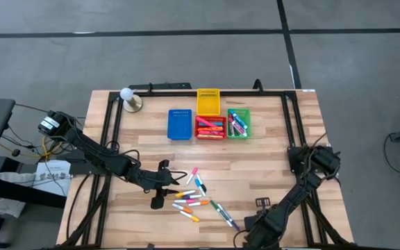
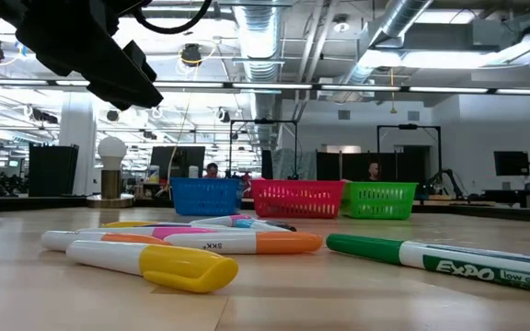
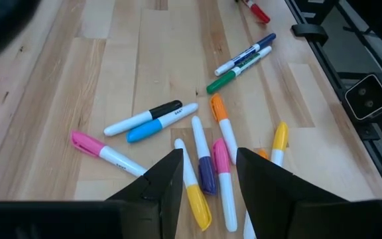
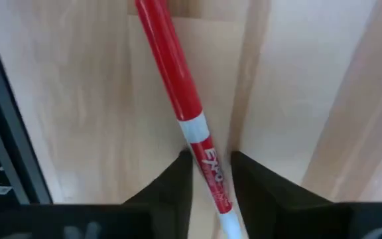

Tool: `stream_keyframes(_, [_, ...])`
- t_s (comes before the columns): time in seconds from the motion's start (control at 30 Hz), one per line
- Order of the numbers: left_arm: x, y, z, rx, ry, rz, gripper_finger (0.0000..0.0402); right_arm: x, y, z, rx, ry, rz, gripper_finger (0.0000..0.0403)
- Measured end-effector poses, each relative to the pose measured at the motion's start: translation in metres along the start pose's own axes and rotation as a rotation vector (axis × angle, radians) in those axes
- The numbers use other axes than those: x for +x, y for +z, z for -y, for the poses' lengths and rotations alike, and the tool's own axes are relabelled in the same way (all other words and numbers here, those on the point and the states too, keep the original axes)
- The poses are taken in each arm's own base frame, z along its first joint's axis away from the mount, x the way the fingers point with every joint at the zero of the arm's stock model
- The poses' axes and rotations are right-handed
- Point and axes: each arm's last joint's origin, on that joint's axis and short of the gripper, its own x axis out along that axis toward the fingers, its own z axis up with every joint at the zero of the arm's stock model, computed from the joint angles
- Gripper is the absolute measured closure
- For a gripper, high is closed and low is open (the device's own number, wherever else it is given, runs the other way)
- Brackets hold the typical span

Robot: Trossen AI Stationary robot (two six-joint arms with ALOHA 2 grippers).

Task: Pick & Place Markers
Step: Put the small red marker pen into the yellow bin

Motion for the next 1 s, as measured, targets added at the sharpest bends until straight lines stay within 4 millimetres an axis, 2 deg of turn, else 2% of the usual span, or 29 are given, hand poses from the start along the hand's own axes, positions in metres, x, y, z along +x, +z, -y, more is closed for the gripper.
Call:
stream_keyframes(0.2, [0.000, 0.000, 0.000, -0.001, -0.001, 0.005, 0.0262, -0.008, 0.008, 0.014, 0.093, 0.024, 0.012, 0.0386])
stream_keyframes(0.37, [0.000, 0.001, 0.000, -0.002, 0.019, 0.015, 0.0262, -0.017, 0.017, 0.026, 0.192, 0.061, 0.025, 0.0374])
stream_keyframes(0.47, [0.000, 0.001, 0.000, -0.003, 0.023, 0.019, 0.0262, -0.027, 0.020, 0.033, 0.221, 0.032, 0.108, 0.0387])
stream_keyframes(0.6, [0.000, 0.002, 0.000, -0.004, 0.024, 0.023, 0.0262, -0.053, 0.019, 0.049, 0.312, -0.004, 0.222, 0.0388])
stream_keyframes(0.73, [0.000, 0.002, 0.000, -0.008, 0.030, 0.028, 0.0262, -0.081, 0.009, 0.063, 0.404, -0.052, 0.334, 0.0375])
stream_keyframes(1.0, [0.000, 0.002, 0.000, -0.014, 0.029, 0.032, 0.0262, -0.147, -0.011, 0.104, 0.626, -0.154, 0.749, 0.0388])
